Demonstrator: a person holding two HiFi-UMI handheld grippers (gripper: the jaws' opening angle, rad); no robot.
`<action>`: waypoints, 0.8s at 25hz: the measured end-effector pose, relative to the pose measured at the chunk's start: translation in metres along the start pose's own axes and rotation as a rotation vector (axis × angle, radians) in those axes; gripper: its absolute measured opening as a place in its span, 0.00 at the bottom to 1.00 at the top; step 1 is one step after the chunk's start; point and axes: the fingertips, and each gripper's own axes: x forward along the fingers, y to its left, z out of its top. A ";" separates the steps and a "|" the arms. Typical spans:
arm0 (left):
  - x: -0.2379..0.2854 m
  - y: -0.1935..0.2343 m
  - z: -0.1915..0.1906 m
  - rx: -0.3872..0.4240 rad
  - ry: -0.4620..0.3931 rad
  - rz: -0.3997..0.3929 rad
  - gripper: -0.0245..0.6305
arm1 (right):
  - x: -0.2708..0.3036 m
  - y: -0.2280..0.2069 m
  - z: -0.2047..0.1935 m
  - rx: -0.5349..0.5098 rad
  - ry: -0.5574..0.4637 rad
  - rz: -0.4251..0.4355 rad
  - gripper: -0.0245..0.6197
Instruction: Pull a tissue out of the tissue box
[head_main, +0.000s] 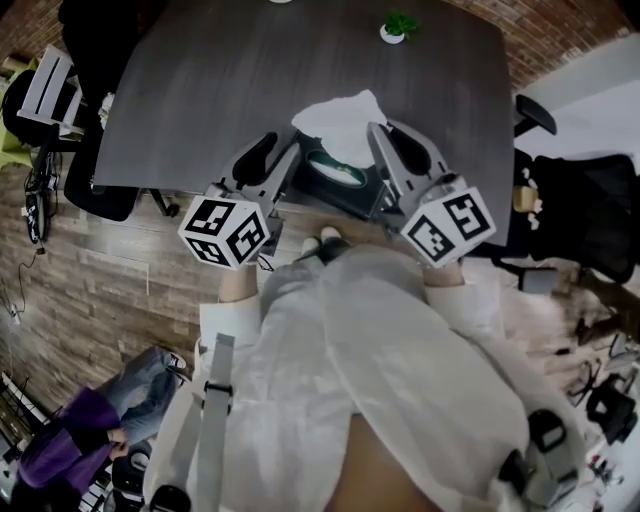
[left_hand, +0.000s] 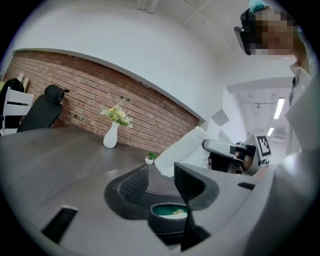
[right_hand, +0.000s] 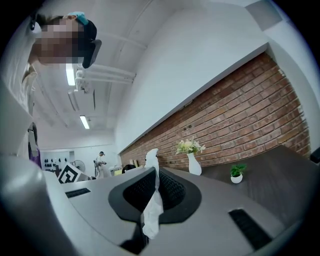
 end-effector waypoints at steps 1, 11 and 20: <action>0.001 0.000 0.000 -0.001 -0.003 0.002 0.27 | 0.000 -0.001 -0.001 -0.001 0.005 0.003 0.05; 0.007 -0.007 -0.004 0.011 0.042 -0.014 0.05 | 0.003 0.001 -0.015 0.029 0.075 0.045 0.05; 0.008 -0.004 -0.018 -0.023 0.116 -0.017 0.04 | 0.005 -0.001 -0.021 0.010 0.108 0.039 0.05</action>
